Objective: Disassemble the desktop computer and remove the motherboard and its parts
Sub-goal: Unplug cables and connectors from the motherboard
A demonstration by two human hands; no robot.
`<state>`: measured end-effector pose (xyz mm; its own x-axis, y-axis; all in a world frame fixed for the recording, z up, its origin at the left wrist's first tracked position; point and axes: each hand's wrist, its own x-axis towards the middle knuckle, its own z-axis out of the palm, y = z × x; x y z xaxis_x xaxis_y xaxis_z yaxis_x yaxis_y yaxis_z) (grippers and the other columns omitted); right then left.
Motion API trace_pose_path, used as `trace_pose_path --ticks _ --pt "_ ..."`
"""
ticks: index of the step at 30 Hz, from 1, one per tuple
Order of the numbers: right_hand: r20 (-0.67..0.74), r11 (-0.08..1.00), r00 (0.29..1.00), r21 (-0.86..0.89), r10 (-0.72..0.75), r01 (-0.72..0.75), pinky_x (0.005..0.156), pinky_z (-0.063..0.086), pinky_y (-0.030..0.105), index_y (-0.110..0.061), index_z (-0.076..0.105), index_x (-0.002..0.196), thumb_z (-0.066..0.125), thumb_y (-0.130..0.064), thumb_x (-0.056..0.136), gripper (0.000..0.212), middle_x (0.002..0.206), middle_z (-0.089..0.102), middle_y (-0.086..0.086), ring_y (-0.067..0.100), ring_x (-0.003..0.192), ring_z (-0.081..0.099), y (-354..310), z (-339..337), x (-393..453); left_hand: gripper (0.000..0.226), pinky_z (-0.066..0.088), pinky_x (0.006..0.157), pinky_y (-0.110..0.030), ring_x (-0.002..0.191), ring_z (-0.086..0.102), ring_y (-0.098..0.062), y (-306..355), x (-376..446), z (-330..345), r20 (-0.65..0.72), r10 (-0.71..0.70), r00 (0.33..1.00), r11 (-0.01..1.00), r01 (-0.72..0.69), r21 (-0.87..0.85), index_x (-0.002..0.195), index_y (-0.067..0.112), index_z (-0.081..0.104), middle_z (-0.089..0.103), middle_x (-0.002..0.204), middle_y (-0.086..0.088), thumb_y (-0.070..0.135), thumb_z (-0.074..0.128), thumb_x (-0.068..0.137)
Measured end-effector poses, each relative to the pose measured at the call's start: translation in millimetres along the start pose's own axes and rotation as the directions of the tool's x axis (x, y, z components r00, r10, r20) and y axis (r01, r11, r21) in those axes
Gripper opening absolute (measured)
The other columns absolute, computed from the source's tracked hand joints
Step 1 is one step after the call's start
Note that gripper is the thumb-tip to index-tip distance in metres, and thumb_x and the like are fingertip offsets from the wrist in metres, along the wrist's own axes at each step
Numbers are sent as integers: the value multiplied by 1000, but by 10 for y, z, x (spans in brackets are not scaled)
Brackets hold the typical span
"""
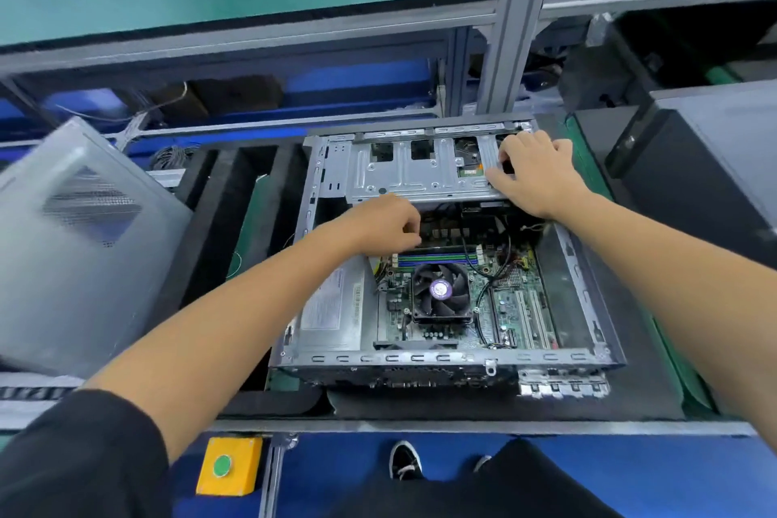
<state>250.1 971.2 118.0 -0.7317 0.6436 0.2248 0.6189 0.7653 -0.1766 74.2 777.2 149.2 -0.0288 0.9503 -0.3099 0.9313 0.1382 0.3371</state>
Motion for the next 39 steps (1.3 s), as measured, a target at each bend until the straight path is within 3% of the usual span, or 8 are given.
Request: trace_pose_path --ticks 5,11,14,16,20,24,31,39 --pt "-20 1000 1000 3 -8 8 82 21 38 -17 49 88 44 -48 90 31 92 50 1 20 89 37 4 6 -14 33 33 52 -27 53 39 -20 -82 124 115 277 -233 932 969 196 153 59 12 48 45 56 -2 20 66 86" --pt "-29 1000 1000 -5 -5 5 81 20 37 -18 50 88 44 -49 90 31 92 51 0 17 87 35 17 15 3 34 50 65 -32 56 52 -17 7 245 229 375 -364 852 904 228 361 60 13 53 60 67 -7 27 74 82" --pt "-25 1000 1000 -6 -6 6 81 20 37 -19 49 88 45 -49 90 30 91 50 0 18 87 35 22 15 9 27 55 83 -38 77 62 -22 55 280 244 396 -407 823 862 204 464 71 13 57 51 67 3 30 74 83" --pt "-26 1000 1000 -3 -4 4 81 21 37 -19 49 88 46 -48 91 30 92 49 0 18 87 35 19 15 5 23 54 85 -40 94 64 -26 113 285 264 423 -437 794 844 200 497 93 13 63 49 72 3 30 74 83" --pt "-32 1000 999 17 -5 5 81 22 37 -18 50 89 47 -46 92 28 92 50 1 19 88 37 14 4 -18 25 45 70 -33 88 58 -25 171 295 389 323 -481 815 821 290 492 105 15 60 57 96 2 18 71 83" --pt "-28 1000 1000 22 -6 7 82 21 37 -18 50 90 47 -46 92 27 93 49 0 21 92 41 17 0 -38 45 46 82 -36 111 59 -26 166 289 511 187 -544 818 791 425 440 124 11 57 57 126 -4 8 68 81" --pt "-19 999 1000 47 6 -5 86 25 41 -19 49 89 44 -46 94 27 93 49 0 20 91 39 20 -1 -20 41 45 92 -39 118 56 -29 213 286 570 101 -619 779 758 559 336 128 9 55 55 131 -8 5 56 87" --pt "-29 998 1000 65 -2 3 82 20 38 -20 49 88 43 -47 94 28 92 48 -1 19 89 36 47 18 -13 39 47 87 -37 113 58 -30 210 281 579 55 -569 821 784 521 336 124 9 56 57 126 -9 1 57 86"
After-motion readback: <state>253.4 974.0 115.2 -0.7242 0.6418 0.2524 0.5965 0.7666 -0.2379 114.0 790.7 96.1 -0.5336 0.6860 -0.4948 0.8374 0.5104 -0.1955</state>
